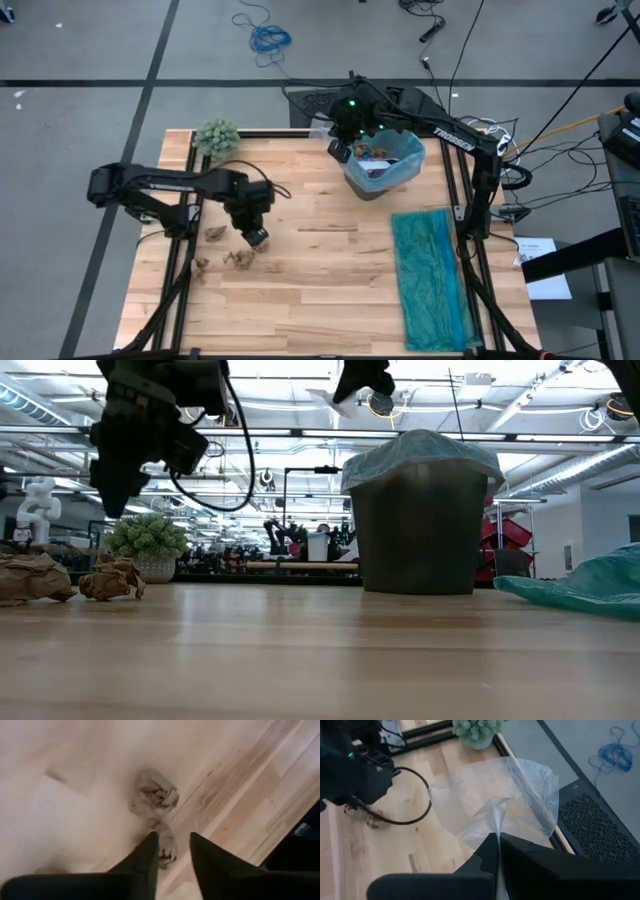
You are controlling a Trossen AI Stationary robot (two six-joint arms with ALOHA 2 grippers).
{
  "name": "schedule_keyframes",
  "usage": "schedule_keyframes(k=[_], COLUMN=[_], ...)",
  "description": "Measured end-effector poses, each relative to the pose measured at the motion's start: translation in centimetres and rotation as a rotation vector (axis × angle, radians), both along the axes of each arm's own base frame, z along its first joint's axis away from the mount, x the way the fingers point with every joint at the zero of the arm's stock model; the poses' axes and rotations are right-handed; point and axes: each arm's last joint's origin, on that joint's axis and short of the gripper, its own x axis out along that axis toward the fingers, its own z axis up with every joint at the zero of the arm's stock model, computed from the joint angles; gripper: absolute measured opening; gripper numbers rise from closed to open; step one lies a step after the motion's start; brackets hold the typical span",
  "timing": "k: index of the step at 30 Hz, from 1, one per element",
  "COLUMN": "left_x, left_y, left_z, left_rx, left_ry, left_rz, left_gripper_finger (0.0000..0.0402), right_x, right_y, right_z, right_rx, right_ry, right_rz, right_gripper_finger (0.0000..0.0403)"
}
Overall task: Place trash/remove bag and relplace
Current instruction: Put the transparent plastic into the trash bin
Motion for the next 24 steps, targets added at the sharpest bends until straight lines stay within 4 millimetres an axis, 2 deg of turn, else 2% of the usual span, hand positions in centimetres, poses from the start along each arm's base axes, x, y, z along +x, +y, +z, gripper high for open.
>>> schedule_keyframes(k=[3, 5, 7, 9, 17, 20, 24], left_x=[1.1, 1.7, 2.1, 2.6, 4.3, 4.5, 4.5], left_y=[-0.6, -0.8, -1.2, -1.5, -2.3, -2.3, -2.3], left_z=[-1.3, -2.4, -3.3, -4.2, -7.4, -8.4, -8.6], left_rx=[0.001, 0.010, 0.013, 0.014, 0.015, 0.014, 0.017], left_ry=[0.045, 0.106, 0.148, 0.171, 0.221, 0.260, 0.268], left_rz=[-0.003, 0.012, 0.008, -0.007, -0.044, -0.048, -0.072], left_gripper_finger=[0.0161, 0.0182, 0.0197, 0.0205, 0.0207, 0.0202, 0.0181], right_x=[-0.5, -1.1, -1.9, -2.4, -4.2, -4.8, -5.2], right_y=[-0.2, -0.6, -1.3, -2.1, -5.0, -5.5, -5.5], right_z=[-0.3, -0.6, -0.9, -0.9, -1.2, -1.5, -1.7], right_rx=[0.014, -0.030, -0.113, -0.126, 0.006, 0.074, 0.119], right_ry=[0.046, 0.112, 0.203, 0.224, 0.220, 0.232, 0.269], right_rz=[-0.042, -0.155, -0.263, -0.302, -0.394, -0.399, -0.394], right_gripper_finger=[0.0000, 0.0000, 0.0000, 0.0000, 0.0006, 0.0027, 0.0072])
